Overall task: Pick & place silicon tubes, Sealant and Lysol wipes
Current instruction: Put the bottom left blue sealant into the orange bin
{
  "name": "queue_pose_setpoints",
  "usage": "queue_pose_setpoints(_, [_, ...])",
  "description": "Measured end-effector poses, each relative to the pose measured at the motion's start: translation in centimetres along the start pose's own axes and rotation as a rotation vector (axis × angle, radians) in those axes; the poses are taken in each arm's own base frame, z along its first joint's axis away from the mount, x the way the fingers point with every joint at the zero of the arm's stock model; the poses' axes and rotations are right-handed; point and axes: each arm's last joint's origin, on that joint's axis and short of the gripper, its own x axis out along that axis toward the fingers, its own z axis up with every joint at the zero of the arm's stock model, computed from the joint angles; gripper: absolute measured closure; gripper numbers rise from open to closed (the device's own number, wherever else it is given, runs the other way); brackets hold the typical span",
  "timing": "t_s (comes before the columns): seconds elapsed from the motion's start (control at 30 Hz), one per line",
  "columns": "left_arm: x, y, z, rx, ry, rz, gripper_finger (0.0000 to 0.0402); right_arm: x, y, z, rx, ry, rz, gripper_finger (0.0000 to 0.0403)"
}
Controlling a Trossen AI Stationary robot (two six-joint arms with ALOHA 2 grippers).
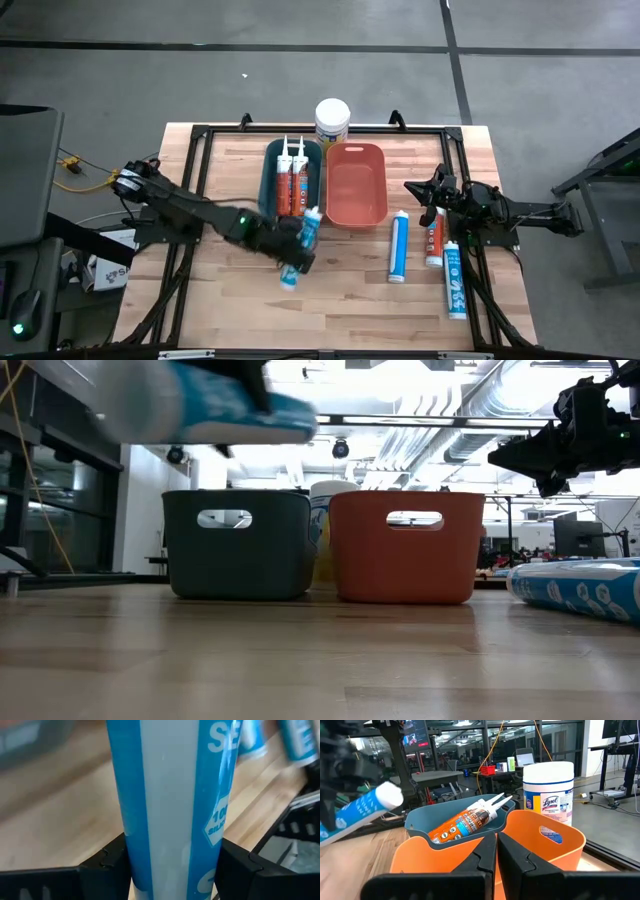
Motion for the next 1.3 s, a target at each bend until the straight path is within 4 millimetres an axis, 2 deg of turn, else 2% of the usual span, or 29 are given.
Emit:
queue_pose_setpoints(0.1, [0.1, -0.3, 2.2, 0.028, -0.041, -0.056, 0.0206, 0.0, 0.0, 0.0, 0.000, 0.000, 0.000, 0.0391])
queue_pose_setpoints(0.3, [0.5, 0.4, 6.5, 0.082, -0.088, -0.113, 0.0206, 0.0, 0.0, 0.0, 0.000, 0.000, 0.000, 0.0391])
queue_pose_setpoints(0.5, [0.6, 1.8, 11.1, 0.132, -0.153, -0.168, 0.0206, 0.0, 0.0, 0.0, 0.000, 0.000, 0.000, 0.0391])
queue_pose_setpoints(0.7, [-0.1, 3.2, 15.9, 0.156, -0.239, -0.306, 0.0206, 0.0, 0.0, 0.0, 0.000, -0.001, 0.000, 0.0391])
queue_pose_setpoints(0.83, [0.9, 4.4, 18.8, 0.131, -0.272, -0.378, 0.0206, 0.0, 0.0, 0.0, 0.000, 0.000, 0.000, 0.0391])
queue_pose_setpoints(1.07, [3.2, 5.7, 22.1, 0.090, -0.295, -0.538, 0.0206, 0.0, 0.0, 0.0, 0.000, 0.000, 0.000, 0.0391])
queue_pose_setpoints(1.17, [4.1, 5.9, 22.5, 0.072, -0.283, -0.559, 0.0206, 0.0, 0.0, 0.0, -0.001, 0.002, 0.000, 0.0391])
queue_pose_setpoints(1.3, [4.3, 5.9, 22.4, 0.066, -0.288, -0.554, 0.0207, 0.0, 0.0, 0.0, -0.001, 0.005, -0.001, 0.0391])
